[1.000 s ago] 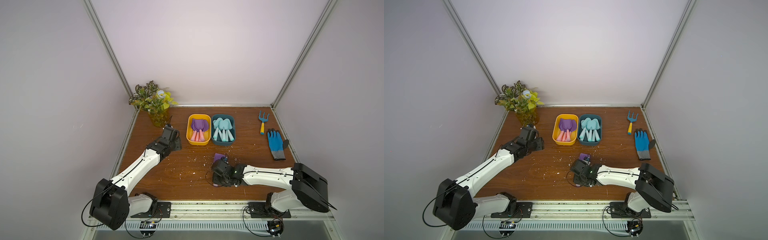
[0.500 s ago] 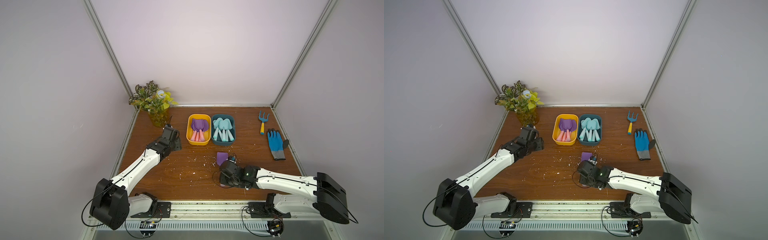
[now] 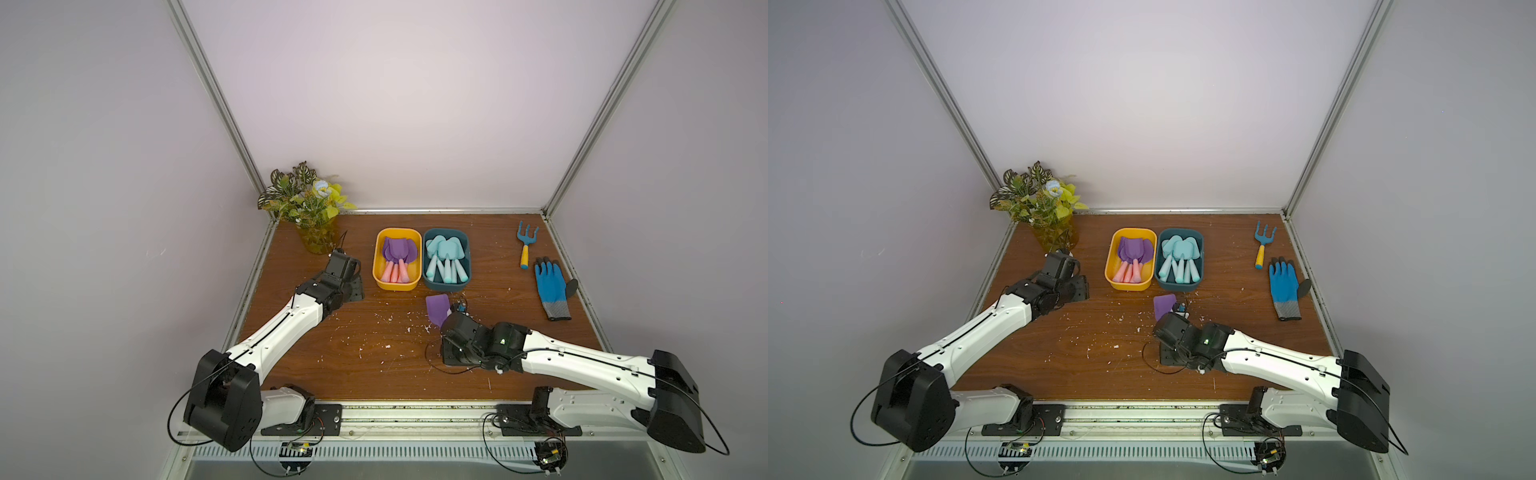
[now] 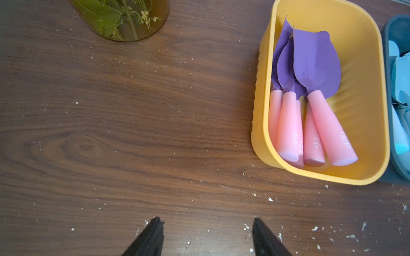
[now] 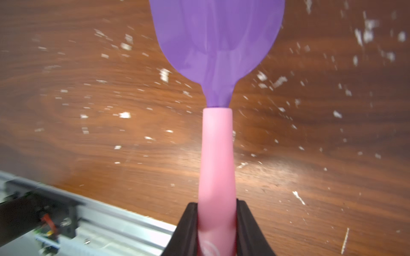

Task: Sort the small shovels by color and place them into the storage box
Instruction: Pick up the shovel from the center of the board, then place the shovel in the storage box.

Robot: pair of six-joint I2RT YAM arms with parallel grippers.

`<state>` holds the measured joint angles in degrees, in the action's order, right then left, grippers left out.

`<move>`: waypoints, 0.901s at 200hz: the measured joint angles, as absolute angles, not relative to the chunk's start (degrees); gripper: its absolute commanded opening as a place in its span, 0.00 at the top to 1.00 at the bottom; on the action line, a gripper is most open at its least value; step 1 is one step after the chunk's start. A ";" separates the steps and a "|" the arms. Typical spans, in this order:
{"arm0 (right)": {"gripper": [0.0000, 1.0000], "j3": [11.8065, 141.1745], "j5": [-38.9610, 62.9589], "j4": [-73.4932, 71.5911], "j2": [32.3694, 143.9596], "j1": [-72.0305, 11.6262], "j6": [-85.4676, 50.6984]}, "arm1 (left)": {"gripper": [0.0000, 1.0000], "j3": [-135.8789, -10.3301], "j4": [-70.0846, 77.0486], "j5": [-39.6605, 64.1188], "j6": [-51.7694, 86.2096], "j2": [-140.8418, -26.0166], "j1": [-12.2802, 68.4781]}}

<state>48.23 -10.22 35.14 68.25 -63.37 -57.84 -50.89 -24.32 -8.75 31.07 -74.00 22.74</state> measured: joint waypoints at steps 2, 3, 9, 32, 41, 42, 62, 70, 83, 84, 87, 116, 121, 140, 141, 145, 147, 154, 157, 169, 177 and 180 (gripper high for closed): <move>0.92 48.73 -10.22 35.16 68.29 -63.18 -57.47 | 0.34 -50.87 -24.34 -8.73 31.07 -74.00 22.74; 0.92 49.04 -10.20 35.18 68.34 -63.02 -57.21 | 0.34 -50.87 -24.34 -8.73 31.07 -74.00 22.74; 0.92 50.35 -10.15 35.24 68.51 -62.30 -56.29 | 0.34 -50.89 -24.38 -8.73 31.09 -74.00 22.74; 0.92 56.31 -9.32 35.44 70.74 -57.89 -52.53 | 0.34 -50.87 -24.45 -8.73 31.18 -73.97 22.74; 0.92 58.78 -8.49 35.35 72.27 -56.23 -51.22 | 0.34 -50.87 -24.45 -8.73 31.22 -73.95 22.74; 0.92 59.24 -8.34 35.38 72.64 -55.94 -51.00 | 0.34 -50.87 -24.45 -8.73 31.24 -73.93 22.74; 0.92 65.67 -6.68 35.31 77.84 -52.80 -47.90 | 0.33 -50.87 -24.53 -8.75 31.24 -73.32 22.74; 0.92 68.66 -5.67 35.40 80.55 -51.62 -46.61 | 0.33 -50.85 -24.60 -8.75 31.24 -72.84 22.74; 0.92 73.76 -4.75 35.88 84.86 -49.98 -45.08 | 0.33 -50.78 -24.64 -8.75 31.24 -71.92 22.74; 0.92 74.37 -4.60 35.97 85.36 -49.78 -44.80 | 0.33 -50.74 -24.64 -8.75 31.24 -71.81 22.74; 0.92 75.55 -4.36 36.07 86.26 -49.45 -44.62 | 0.33 -50.72 -24.64 -8.75 31.24 -71.59 22.74; 0.92 86.43 -2.37 37.60 95.09 -45.91 -42.30 | 0.33 -49.56 -24.64 -8.67 31.24 -69.32 22.63; 0.92 88.03 -2.17 37.80 96.29 -45.36 -42.17 | 0.33 -49.30 -24.64 -8.64 31.24 -69.08 22.59; 0.92 94.61 -0.97 38.89 101.34 -43.59 -41.50 | 0.32 -48.21 -24.67 -8.38 31.24 -68.45 22.41; 0.92 94.89 -0.95 38.94 101.56 -43.55 -41.50 | 0.32 -48.14 -24.67 -8.36 31.24 -68.45 22.41; 0.92 96.38 -0.84 39.33 102.76 -43.24 -41.30 | 0.32 -47.92 -24.64 -8.27 31.24 -68.31 22.37; 0.92 97.08 -0.78 39.46 103.26 -43.13 -41.30 | 0.32 -47.81 -24.67 -8.21 31.24 -68.27 22.37; 0.92 99.37 -0.54 39.88 105.23 -42.70 -41.15 | 0.32 -47.44 -24.67 -8.10 31.22 -68.07 22.37; 0.92 100.27 -0.34 40.10 106.06 -42.54 -41.06 | 0.32 -47.29 -24.67 -8.05 31.24 -67.96 22.37; 0.92 104.31 0.64 41.23 109.60 -42.04 -40.84 | 0.32 -46.76 -24.67 -7.92 31.22 -67.66 22.31; 0.92 106.59 1.21 41.74 111.72 -41.91 -40.80 | 0.32 -46.48 -24.67 -7.81 31.22 -67.44 22.20; 0.92 107.55 1.56 41.91 112.64 -41.87 -40.73 | 0.32 -46.37 -24.67 -7.77 31.22 -67.37 22.15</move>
